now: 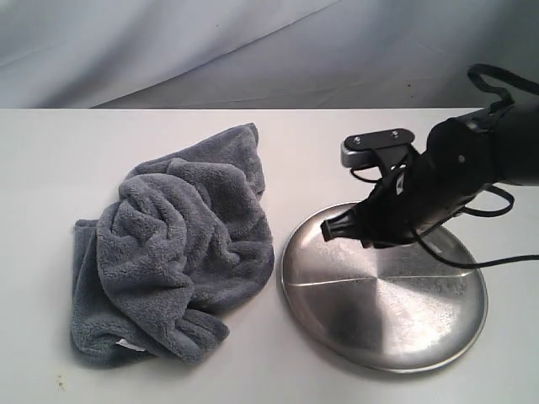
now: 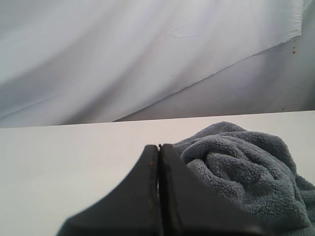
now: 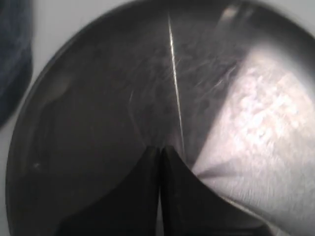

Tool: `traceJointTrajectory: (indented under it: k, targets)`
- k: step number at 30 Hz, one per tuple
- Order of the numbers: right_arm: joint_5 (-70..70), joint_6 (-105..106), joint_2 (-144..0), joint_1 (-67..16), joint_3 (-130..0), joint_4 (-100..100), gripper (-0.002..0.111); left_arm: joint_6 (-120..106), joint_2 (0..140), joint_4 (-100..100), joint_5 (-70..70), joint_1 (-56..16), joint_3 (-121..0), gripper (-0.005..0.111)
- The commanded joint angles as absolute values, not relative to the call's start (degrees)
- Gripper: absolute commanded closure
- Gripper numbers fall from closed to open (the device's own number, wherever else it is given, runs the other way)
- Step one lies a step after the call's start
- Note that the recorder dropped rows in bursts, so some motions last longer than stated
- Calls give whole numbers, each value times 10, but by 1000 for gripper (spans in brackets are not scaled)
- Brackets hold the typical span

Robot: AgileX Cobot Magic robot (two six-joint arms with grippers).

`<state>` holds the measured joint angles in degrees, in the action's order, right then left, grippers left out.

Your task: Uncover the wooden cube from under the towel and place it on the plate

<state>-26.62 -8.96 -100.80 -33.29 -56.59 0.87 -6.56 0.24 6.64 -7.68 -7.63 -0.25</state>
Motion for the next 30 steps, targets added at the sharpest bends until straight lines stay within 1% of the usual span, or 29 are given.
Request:
traceJointTrajectory:
  k: [1, 3, 5, 14, 20, 30]
  targets:
    - [-157, -116, -1004, -313, -567, 5, 108, -64, 0, 67, -75, -79, 0, 107]
    - [-116, -125, -1005, -313, -573, 5, 108, -64, 0, 67, -75, -79, 0, 107]
    - [-108, -125, -1015, -313, -598, 12, 108, -64, 0, 67, -75, -79, 0, 107]
    - [-194, -123, -1117, -328, -784, 69, 108, -64, 0, 67, -75, -79, 0, 107]
    - [-228, -119, -1172, -378, -887, 82, 108, -64, 0, 67, -75, -79, 0, 107]
    - [-312, -80, -1215, -477, -1007, 86, 108, -64, 0, 67, -75, -79, 0, 107]
